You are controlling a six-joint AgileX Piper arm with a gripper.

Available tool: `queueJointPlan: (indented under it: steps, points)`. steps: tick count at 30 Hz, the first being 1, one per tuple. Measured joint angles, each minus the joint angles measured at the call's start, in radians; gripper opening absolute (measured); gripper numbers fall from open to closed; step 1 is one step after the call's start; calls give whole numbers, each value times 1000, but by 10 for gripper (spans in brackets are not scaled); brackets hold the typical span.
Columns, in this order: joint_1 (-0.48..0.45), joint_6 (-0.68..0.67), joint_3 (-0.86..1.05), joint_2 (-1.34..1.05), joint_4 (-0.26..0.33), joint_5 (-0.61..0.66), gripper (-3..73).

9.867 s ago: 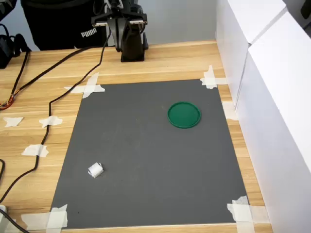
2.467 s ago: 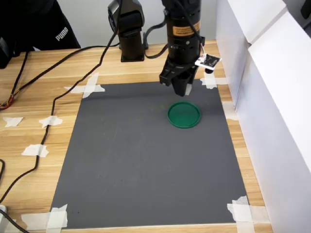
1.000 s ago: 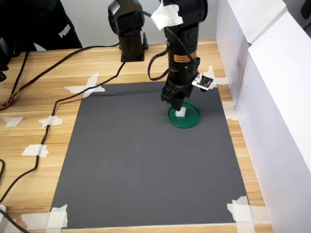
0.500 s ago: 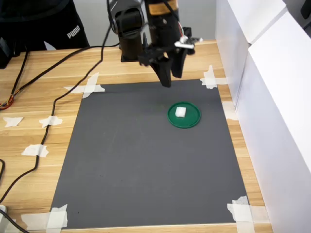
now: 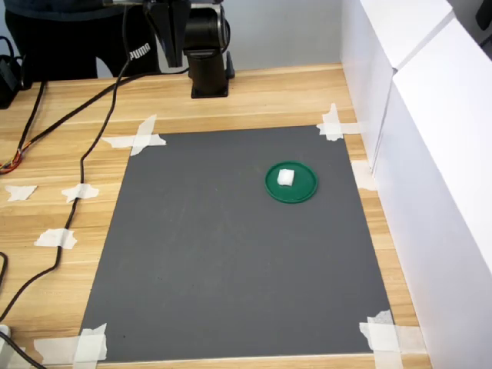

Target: Grasp a white terminal and put it on the green lid.

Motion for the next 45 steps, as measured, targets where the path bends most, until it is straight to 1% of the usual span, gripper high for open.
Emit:
queueJointPlan:
  steps: [2,8,14,17,21,22,24,25,28,30,34,39,45]
  points:
    - [-34,16,67,-70,14,-18,-16]
    - [-118,81,231,-281,16,-27,-16]
    - [-179,89,346,-482,21,-31,-16]
    - [-189,90,400,-553,68,-116,-16]
    - [-189,93,472,-583,180,-309,-16]
    - [-189,101,488,-584,200,-337,-16]
    - [-189,130,515,-584,216,-353,-16]
    - [-189,146,529,-584,214,-352,-16]
    - [-189,172,557,-584,175,-334,-16]
    - [-189,178,561,-584,162,-324,-16]
    - [-189,183,562,-584,162,-320,-16]
    - [-189,183,562,-587,180,-320,-16]
    - [-189,183,563,-597,180,-320,-16]
